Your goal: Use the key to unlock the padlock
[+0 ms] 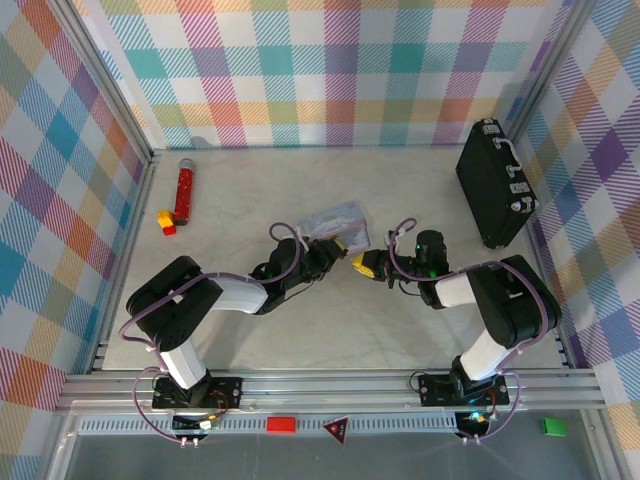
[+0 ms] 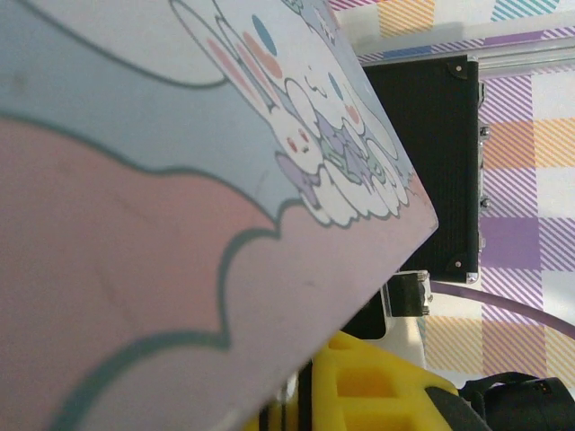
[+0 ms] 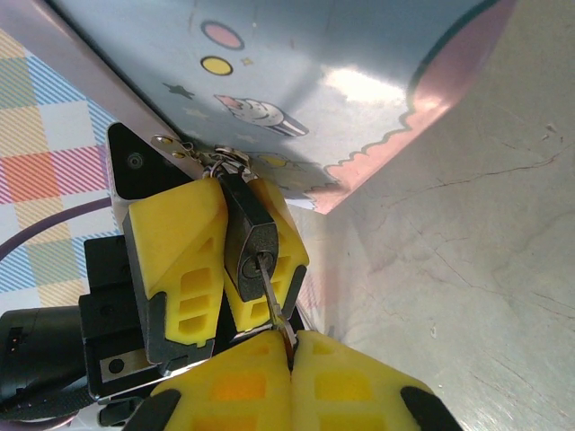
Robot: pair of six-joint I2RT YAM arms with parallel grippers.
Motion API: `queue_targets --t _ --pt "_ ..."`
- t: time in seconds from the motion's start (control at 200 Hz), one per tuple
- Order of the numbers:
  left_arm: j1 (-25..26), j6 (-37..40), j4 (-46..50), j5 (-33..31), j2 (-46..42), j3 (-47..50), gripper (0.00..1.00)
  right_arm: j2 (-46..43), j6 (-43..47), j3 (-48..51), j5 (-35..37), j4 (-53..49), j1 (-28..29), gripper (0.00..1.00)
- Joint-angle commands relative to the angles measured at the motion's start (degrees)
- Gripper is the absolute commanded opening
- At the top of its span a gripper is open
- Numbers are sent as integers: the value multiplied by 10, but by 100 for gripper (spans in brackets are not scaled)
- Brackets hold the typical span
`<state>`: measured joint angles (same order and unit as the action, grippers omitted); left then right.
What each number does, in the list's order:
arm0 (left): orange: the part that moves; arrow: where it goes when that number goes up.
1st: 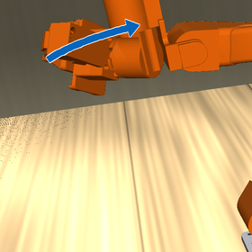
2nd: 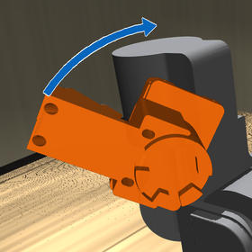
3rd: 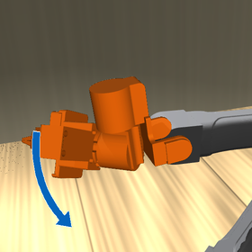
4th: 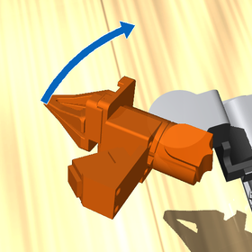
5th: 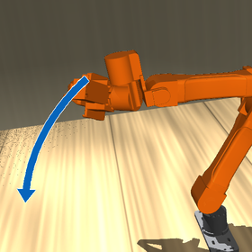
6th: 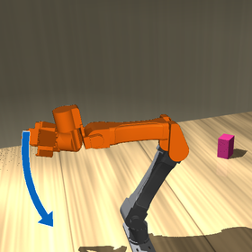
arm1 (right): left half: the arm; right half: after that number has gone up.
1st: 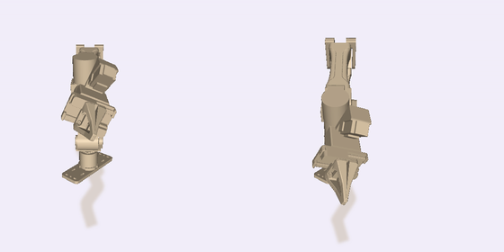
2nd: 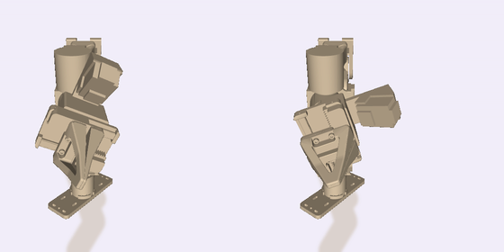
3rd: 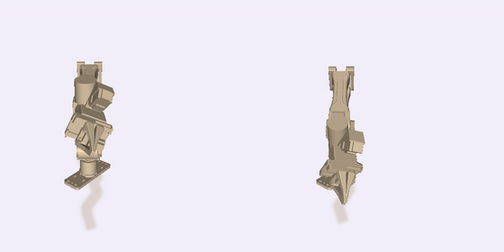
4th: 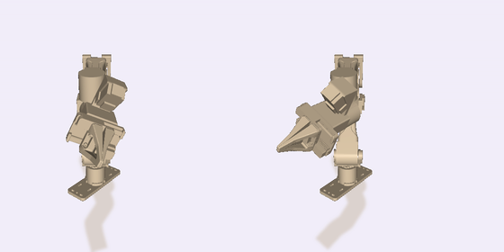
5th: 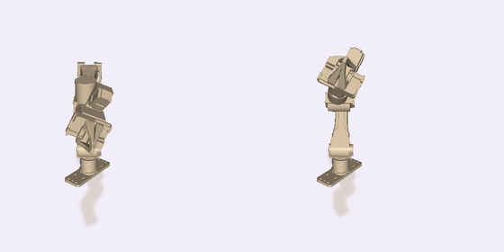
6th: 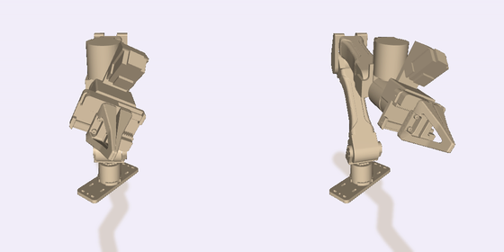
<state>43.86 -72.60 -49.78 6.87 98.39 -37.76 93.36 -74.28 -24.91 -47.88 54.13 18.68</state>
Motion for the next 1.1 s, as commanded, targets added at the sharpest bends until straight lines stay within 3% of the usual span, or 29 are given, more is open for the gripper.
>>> queue_targets --t 0.0,0.365,0.735,1.095 --pt "55 3 -26 125 -15 -20 2 -7 -4 -34 42 48 -3 0" --pt "64 2 -37 126 0 -25 1 -30 -12 -45 39 32 2 0" --pt "70 12 -37 133 -1 -17 1 14 -85 -60 33 77 -1 0" --pt "77 5 -60 132 4 -19 0 21 -79 -60 45 64 1 0"
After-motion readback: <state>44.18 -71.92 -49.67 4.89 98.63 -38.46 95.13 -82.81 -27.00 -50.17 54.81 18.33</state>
